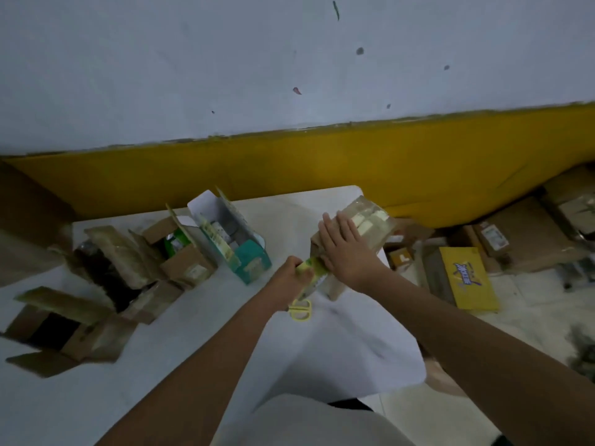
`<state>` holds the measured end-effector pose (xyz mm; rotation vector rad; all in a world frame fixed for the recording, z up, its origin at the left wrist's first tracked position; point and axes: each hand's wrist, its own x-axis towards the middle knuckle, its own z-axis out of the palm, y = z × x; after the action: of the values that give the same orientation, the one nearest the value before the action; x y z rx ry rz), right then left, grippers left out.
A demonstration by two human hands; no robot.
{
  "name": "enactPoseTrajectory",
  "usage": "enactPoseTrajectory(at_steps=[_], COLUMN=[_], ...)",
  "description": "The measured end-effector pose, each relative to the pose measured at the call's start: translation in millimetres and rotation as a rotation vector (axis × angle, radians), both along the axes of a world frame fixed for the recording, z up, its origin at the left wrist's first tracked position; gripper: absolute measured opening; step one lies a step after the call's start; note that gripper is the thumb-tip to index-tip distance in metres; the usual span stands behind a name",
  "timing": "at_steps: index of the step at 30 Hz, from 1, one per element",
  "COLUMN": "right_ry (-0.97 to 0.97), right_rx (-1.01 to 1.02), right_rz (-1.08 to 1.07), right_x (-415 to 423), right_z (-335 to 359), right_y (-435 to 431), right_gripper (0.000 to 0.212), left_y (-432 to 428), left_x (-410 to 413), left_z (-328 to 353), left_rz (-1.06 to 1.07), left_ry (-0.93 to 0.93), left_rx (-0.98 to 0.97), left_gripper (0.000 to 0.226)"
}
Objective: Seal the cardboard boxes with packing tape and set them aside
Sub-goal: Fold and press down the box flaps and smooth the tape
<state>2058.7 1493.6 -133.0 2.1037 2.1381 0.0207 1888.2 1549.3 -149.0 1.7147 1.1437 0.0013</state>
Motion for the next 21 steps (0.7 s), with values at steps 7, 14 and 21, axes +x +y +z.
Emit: enactPoseTrajectory(at_steps=[7,14,21], right_ry=[0.282,0.421,0.386], right_rx=[0.285,-0.159,-0.331], right_rz=[0.125,-0.195,-0.257], right_x=[-68.8,-97.6,-98.0], right_z=[-17.8,-129.5,-172.6], right_y=[-87.5,-63.6,-38.5], right_gripper=[0.01,0.019,0.032], left_y=[19.5,25.5,30.6], left_x=[10.3,13.0,9.1], left_z=[11.3,1.3,-18.8], left_rz=[-0.105,-0.103,0.004], left_ry=[0.015,0.022,-0.13], left_rx=[-0.006,-0.042,-0.182], left_gripper=[0.016,0.018,0.031])
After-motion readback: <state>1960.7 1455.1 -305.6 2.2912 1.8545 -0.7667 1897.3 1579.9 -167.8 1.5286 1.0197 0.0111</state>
